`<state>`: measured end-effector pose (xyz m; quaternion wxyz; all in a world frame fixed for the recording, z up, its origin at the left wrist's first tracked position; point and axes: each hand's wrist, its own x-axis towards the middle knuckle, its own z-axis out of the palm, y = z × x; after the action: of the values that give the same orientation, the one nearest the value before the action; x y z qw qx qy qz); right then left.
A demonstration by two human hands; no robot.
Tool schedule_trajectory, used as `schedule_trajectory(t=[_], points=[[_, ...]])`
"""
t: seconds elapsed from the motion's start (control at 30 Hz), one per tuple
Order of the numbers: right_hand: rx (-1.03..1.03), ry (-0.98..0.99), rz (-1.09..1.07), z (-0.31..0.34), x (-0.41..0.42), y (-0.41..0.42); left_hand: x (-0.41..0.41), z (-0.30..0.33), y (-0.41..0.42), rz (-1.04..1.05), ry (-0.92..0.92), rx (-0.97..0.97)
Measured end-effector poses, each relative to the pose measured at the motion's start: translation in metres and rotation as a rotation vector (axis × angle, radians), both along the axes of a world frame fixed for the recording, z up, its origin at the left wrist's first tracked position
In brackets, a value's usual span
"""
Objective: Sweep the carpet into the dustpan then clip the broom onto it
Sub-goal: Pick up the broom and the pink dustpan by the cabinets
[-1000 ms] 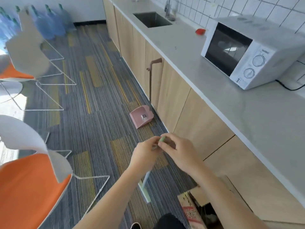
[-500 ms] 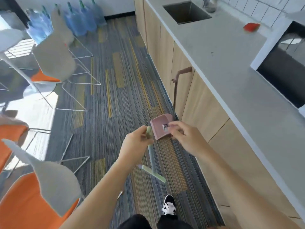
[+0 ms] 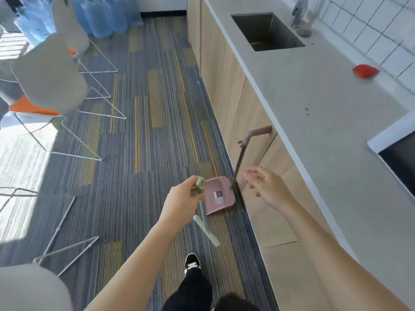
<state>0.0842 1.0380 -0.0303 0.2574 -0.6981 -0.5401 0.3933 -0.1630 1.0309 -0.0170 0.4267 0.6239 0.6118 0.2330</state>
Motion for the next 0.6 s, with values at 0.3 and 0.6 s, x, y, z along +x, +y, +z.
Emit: schedule_trajectory(t=[0.3,0.6], points=[[0.004,-0.268,0.043,-0.026,0.043,0.121,0.003,-0.008,0.102,-0.074,0.030,-0.051],[-0.102,-0.985,0.607,-0.077,0.094,0.265,0.019,0.001,0.194,-0.030,0.200,-0.096]])
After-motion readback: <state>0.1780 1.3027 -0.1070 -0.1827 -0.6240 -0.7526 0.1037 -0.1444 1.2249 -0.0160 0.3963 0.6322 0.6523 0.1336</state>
